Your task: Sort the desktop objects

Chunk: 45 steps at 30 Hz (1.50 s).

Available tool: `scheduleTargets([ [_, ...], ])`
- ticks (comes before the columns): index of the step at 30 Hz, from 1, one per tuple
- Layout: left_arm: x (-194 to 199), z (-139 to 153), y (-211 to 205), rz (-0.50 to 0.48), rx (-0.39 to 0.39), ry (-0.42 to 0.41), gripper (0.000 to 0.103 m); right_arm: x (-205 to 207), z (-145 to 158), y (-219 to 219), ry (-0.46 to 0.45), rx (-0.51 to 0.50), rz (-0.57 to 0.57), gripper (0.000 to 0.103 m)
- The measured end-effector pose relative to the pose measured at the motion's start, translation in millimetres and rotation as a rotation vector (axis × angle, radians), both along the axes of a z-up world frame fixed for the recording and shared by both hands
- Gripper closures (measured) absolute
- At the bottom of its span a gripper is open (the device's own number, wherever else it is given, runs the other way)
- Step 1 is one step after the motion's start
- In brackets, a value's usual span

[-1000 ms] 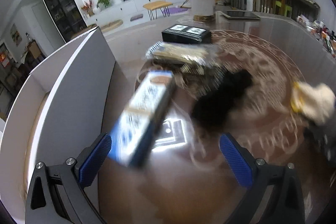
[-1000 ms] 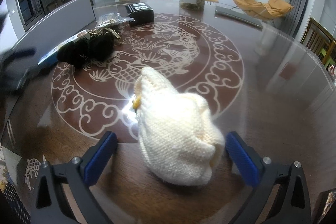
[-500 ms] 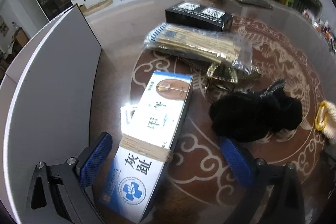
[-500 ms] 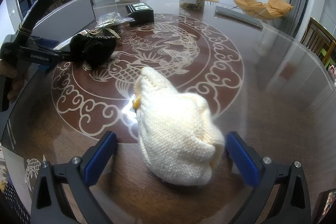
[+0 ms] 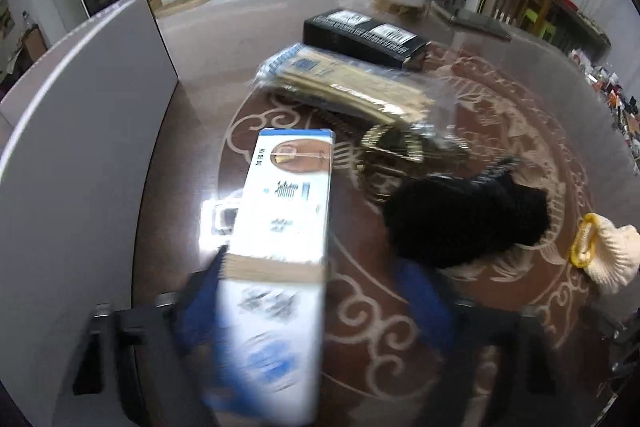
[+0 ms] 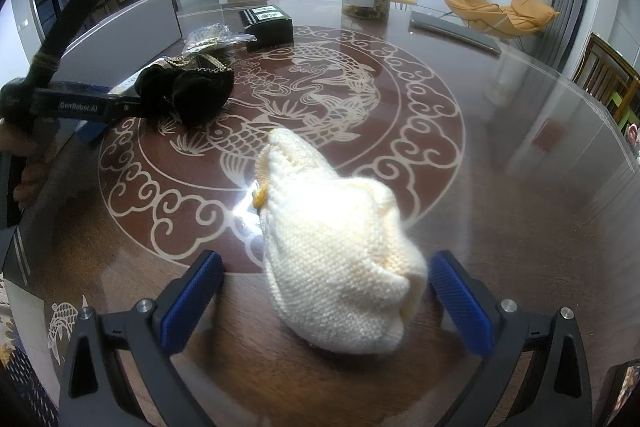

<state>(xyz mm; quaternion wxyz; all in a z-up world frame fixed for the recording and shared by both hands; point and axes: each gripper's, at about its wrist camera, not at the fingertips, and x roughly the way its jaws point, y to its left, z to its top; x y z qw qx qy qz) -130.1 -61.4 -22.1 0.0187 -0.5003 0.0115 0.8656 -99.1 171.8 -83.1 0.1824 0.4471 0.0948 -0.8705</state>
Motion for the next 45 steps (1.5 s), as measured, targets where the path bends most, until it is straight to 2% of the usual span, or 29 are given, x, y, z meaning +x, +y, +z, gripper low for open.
scheduleTargets([
  [2,11.2,2.6,3.3,0.024,0.004,0.022,0.058,-0.3,0.3,0.6,-0.001,-0.004,0.0,0.0],
  [5,35.0,2.1,10.7,0.053,0.005,0.053,0.059,-0.5,0.3,0.7,-0.001,-0.007,0.0,0.0],
  [13,104.6,0.0,35.5,0.042,-0.003,0.096,0.059,-0.7,0.3,0.8,-0.001,-0.004,0.0,0.0],
  [16,116.2,-0.1,33.9,0.054,-0.002,0.118,0.057,-1.0,0.1,0.2,0.0,0.001,0.0,0.0],
  [17,115.5,-0.5,33.3,0.057,0.001,0.124,0.054,-0.9,0.1,-0.1,0.0,0.002,0.0,0.0],
  [20,114.3,-4.7,32.3,0.067,-0.003,0.125,0.018,-1.0,-0.1,-0.2,0.0,0.003,0.0,0.0],
  [22,113.8,-4.9,30.0,0.077,0.004,0.12,0.018,-0.9,0.0,-0.1,0.0,0.003,0.0,0.0],
  [30,115.5,-9.5,34.4,0.068,-0.001,0.095,0.001,-0.8,0.0,0.1,0.0,0.003,0.001,0.0],
  [45,114.9,-10.4,34.8,0.069,-0.002,0.089,0.0,-0.6,0.0,0.3,0.0,0.003,0.001,0.0],
])
